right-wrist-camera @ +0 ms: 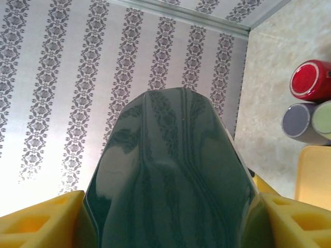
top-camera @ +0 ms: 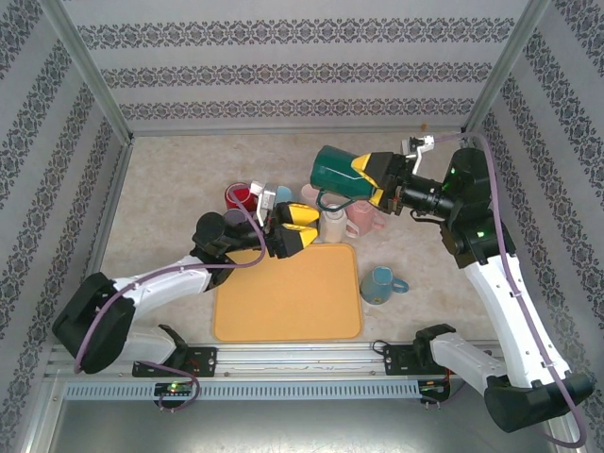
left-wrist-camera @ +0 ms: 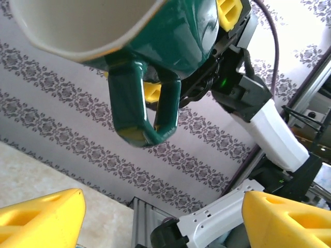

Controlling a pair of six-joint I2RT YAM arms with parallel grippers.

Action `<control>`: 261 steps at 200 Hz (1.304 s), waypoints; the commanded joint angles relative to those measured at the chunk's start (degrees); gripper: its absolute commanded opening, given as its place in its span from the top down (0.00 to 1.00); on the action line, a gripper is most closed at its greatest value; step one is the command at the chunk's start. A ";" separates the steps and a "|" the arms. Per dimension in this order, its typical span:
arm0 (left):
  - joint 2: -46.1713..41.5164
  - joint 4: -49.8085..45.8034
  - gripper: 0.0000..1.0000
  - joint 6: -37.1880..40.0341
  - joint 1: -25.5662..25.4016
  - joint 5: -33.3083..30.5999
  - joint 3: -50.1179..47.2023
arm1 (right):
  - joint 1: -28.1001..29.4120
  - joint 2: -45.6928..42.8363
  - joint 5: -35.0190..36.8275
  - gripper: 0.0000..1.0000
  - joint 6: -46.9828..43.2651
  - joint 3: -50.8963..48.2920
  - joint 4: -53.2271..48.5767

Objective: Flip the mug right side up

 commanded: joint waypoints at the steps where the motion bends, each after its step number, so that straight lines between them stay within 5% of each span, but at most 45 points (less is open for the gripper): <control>1: 1.74 12.64 0.21 -5.61 0.97 3.65 0.96 | 1.84 -2.57 -2.30 0.52 4.28 -0.91 11.08; 74: 2.51 12.64 0.22 -7.13 1.79 5.78 3.23 | 4.33 -3.40 -2.67 0.52 2.25 -3.42 10.11; 136: 4.51 12.64 0.34 -9.18 3.13 6.98 5.19 | 5.55 -4.51 -2.45 0.55 1.07 -6.46 10.68; 231: 5.10 12.68 0.78 -11.60 3.11 9.03 6.73 | 7.37 -4.76 -1.14 0.57 0.82 -9.60 12.10; 261: 3.64 12.56 0.90 -11.53 3.13 8.59 6.24 | 7.23 -5.37 0.02 0.43 -1.75 -9.17 9.97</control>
